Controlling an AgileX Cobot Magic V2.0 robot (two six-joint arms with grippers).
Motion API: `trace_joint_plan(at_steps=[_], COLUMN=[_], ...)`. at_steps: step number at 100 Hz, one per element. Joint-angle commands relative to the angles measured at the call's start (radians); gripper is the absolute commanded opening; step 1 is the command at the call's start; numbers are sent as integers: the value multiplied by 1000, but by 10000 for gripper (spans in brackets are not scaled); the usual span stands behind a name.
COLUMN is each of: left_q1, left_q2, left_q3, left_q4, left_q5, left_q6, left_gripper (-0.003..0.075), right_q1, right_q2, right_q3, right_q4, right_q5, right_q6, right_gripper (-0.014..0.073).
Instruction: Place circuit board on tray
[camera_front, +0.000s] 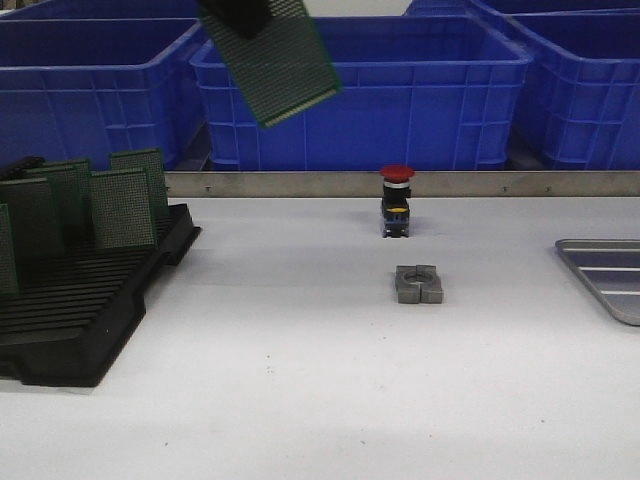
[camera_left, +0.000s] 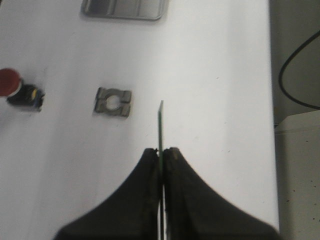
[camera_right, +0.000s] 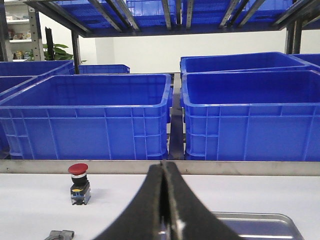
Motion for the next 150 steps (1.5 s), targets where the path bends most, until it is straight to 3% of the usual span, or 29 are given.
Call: trace_joint_plan(at_steps=[1, 21, 45, 54, 67, 98, 137, 150], left_q1=[-51, -120, -133, -133, -133, -133, -133, -133], left_q2=[-46, -46, -46, -46, -46, -46, -46, -46], left_q3=[-27, -27, -27, -27, -27, -27, -27, -27], left_q4=[-62, -62, -75, -81, -87, -87, -87, -87], left_q5=[43, 43, 43, 43, 43, 43, 43, 43], left_q6=[-13, -13, -13, -13, -13, -13, -13, -13], left_gripper=[-18, -18, -18, -18, -18, -18, -18, -18], right_q1=[1, 1, 1, 1, 1, 1, 1, 1], right_q2=[-21, -21, -21, -12, 46, 356, 540, 546], right_q3=[-12, -12, -39, -109, -270, -666, -749, -749], right_q4=[0, 0, 0, 0, 5, 54, 75, 89], right_q5=[-80, -83, -154, -44, 223, 799, 803, 822], right_q6=[-1, -1, 20, 47, 58, 58, 58, 58], right_gripper=[-69, -69, -69, -69, -69, -69, -60, 78])
